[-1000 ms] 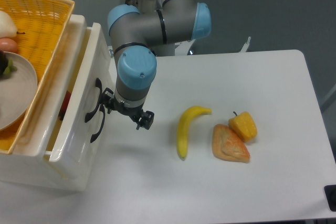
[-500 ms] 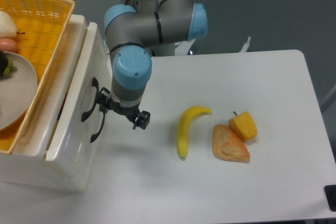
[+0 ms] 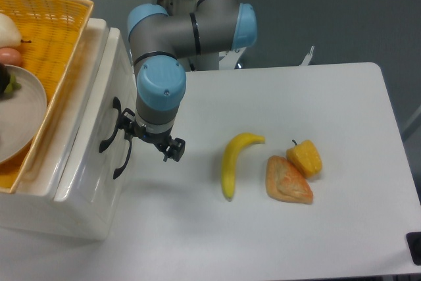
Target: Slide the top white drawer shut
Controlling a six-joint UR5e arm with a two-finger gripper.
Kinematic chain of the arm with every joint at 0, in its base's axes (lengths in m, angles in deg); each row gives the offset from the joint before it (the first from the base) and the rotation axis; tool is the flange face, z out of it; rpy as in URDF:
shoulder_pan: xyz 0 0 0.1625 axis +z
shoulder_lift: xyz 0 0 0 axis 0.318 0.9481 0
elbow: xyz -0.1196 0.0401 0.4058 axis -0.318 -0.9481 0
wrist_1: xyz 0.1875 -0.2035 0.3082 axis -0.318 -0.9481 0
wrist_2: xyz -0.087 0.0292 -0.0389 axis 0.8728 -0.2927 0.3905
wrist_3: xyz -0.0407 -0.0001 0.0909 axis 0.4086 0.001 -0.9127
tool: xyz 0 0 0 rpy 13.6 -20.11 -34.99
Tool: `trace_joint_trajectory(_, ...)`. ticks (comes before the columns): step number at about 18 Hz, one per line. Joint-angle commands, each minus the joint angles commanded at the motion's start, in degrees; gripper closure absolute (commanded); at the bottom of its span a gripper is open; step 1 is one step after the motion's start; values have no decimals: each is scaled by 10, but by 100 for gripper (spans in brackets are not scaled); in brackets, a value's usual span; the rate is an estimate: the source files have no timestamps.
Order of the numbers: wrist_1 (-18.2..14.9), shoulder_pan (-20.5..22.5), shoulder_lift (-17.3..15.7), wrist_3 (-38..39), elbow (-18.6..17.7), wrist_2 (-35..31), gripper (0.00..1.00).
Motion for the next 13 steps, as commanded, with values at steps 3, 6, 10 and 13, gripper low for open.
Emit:
trace_joint_trajectory(3,-1,0,0,-1,1,1,0)
trace_joint_trajectory(6,0,3,0,-5,1,0,0)
trace_joint_trajectory(10,0,13,-2,-8,5,0,0)
trace_joint_trajectory(13,1,23,-3,-18,11,-4,0)
